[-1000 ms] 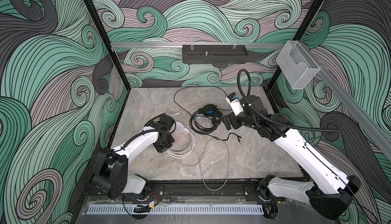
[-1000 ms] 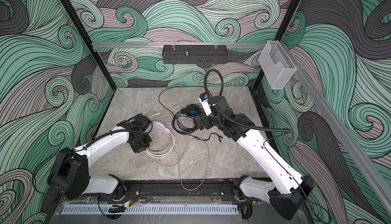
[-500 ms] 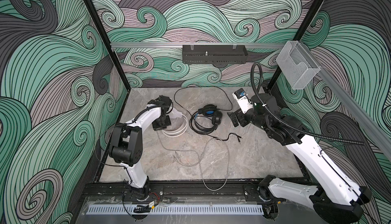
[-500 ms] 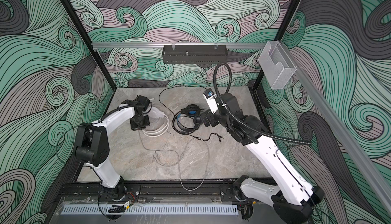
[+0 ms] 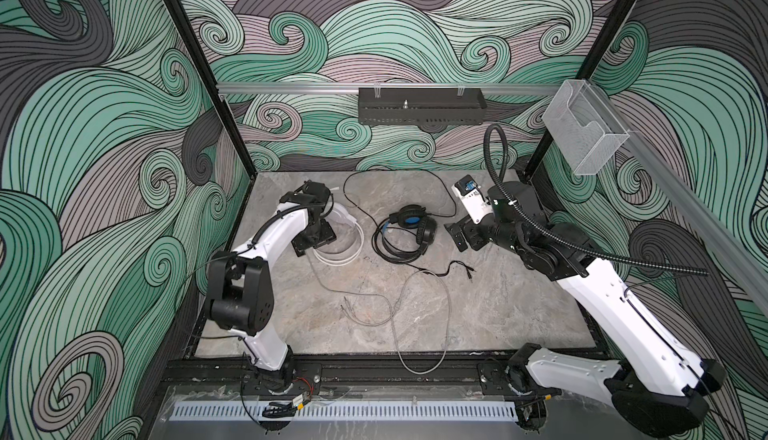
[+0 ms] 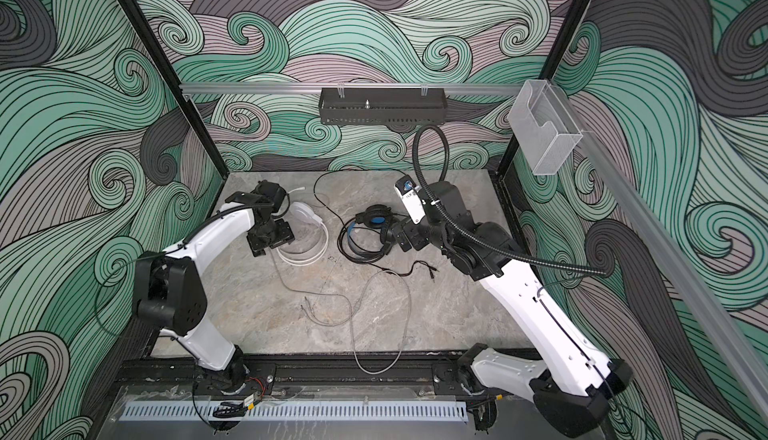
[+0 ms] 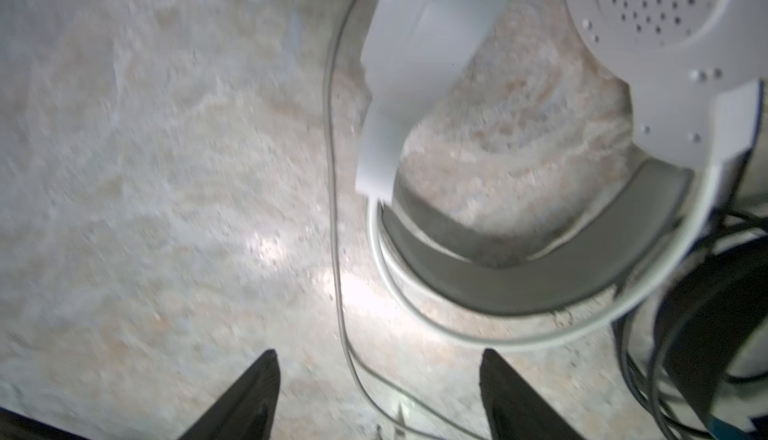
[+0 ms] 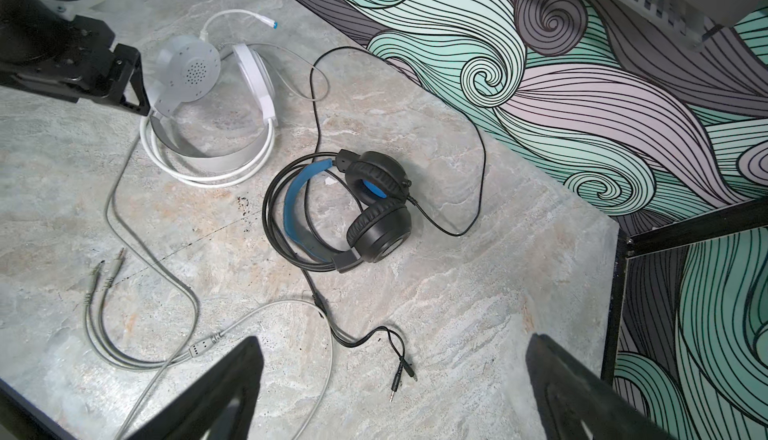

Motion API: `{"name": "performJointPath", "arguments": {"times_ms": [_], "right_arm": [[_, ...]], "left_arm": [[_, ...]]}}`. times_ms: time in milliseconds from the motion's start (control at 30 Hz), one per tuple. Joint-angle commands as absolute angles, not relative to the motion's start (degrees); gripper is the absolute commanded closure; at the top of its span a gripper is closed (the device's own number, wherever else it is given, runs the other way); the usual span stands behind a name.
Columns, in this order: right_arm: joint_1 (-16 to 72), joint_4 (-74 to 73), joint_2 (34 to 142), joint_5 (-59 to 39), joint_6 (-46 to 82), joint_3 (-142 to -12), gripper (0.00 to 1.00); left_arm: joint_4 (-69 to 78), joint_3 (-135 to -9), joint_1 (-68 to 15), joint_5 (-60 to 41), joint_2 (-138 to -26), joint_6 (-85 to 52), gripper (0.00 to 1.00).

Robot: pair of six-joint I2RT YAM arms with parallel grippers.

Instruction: Wrap the headphones

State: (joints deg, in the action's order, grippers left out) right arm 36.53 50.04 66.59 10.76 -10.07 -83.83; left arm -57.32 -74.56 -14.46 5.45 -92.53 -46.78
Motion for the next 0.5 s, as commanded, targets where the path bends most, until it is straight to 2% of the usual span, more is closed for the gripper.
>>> {"name": "performJointPath", "arguments": {"times_ms": [0,133,333,467], "right_arm": [[37.1,50.34,65.43,8.59,-9.08,-83.49,0.0],[37.21,50.3,64.56,8.26,-8.96,-83.05,0.0],[37.16,50.35,64.07,8.37,-9.4,-83.4,0.0],[37.22,50.36,63.65,8.46,-9.67,-83.23,0.0]], "left_arm": [[-52.42,-70.37,-17.05,1.76,-89.96,-63.08,0.22],[-49.57,-69.47,-17.67,1.61,-92.59,-70.47,0.22],[-47.38,-73.43,-17.29,1.52,-99.14,-74.36,0.15],[-45.48,-74.35,-17.14,0.56,-103.05,-77.12,0.15]]}}
